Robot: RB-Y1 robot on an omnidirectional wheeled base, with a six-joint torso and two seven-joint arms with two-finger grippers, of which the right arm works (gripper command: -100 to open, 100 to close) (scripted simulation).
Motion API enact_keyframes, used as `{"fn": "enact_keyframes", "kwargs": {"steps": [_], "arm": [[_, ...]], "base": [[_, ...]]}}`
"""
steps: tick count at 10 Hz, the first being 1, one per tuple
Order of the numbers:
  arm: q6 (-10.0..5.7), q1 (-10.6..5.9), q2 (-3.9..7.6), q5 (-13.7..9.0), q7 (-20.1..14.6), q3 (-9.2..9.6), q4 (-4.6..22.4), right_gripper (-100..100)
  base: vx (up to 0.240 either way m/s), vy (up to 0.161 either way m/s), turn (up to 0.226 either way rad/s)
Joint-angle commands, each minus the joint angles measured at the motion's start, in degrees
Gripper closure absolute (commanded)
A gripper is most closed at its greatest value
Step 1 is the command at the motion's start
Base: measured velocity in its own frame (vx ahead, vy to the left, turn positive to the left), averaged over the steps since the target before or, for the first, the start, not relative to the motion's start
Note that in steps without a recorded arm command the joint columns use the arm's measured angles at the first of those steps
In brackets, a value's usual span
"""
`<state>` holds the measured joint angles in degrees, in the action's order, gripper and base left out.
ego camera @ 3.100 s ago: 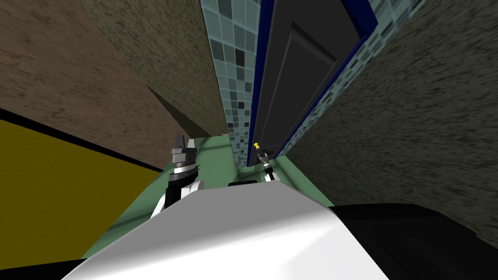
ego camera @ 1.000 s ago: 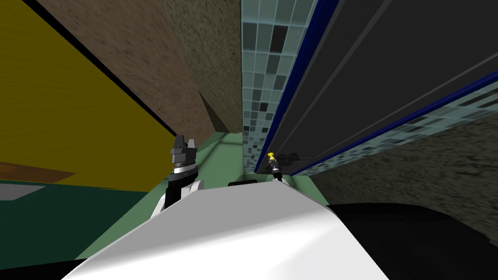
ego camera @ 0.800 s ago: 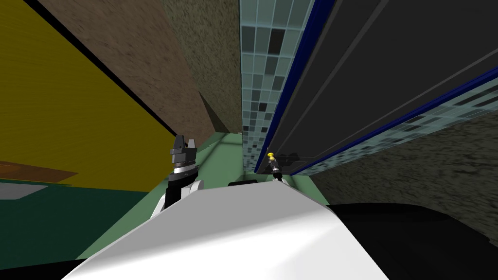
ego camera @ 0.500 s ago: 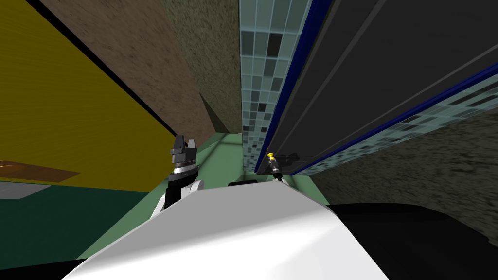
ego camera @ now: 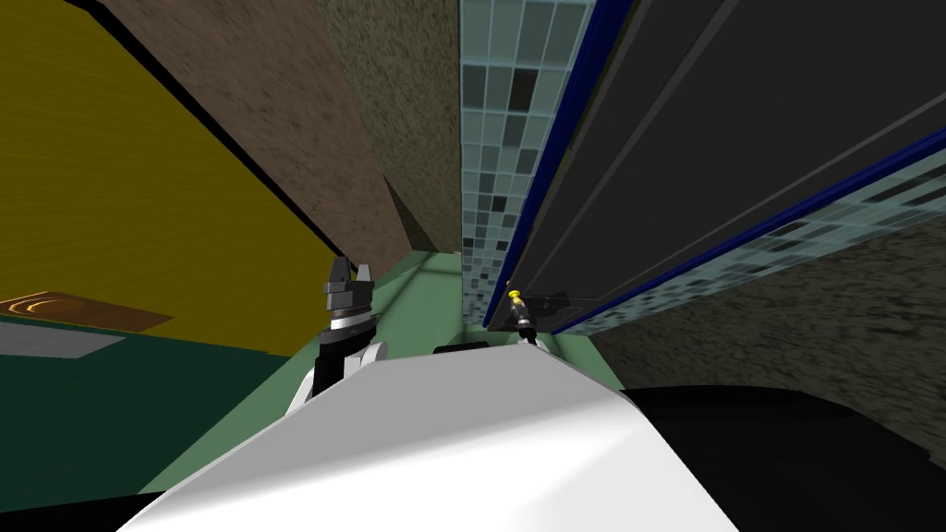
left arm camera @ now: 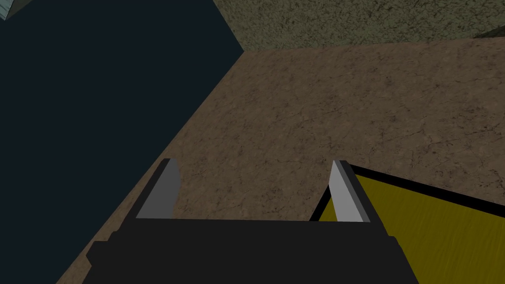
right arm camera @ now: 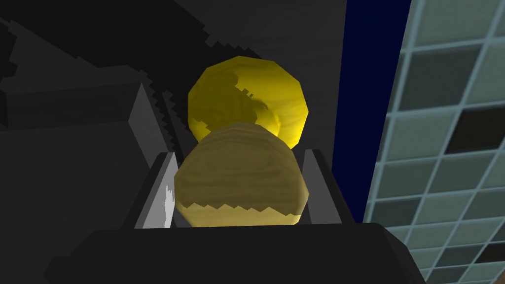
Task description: Pull the door open
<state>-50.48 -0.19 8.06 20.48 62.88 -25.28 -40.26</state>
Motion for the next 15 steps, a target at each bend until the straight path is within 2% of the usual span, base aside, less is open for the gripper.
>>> {"fn": "enact_keyframes", "kwargs": {"steps": [1,7,11,12,15], "arm": [[-0.14,-0.03,-0.02,-0.64,-1.61,0.44,0.03,100],[-0.06,-0.19,0.52,-3.90,-9.21,2.25,0.16,100],[0.02,-0.33,0.98,-6.68,-15.53,3.79,0.28,100],[0.02,-0.33,0.98,-6.68,-15.96,3.79,0.28,100],[0.08,-0.44,1.35,-8.93,-20.88,5.04,0.37,100]], "base": [[-0.035,-0.013,0.030],[-0.038,-0.015,0.044],[-0.047,-0.019,0.055],[-0.035,-0.018,0.024],[-0.037,-0.012,0.046]]}}
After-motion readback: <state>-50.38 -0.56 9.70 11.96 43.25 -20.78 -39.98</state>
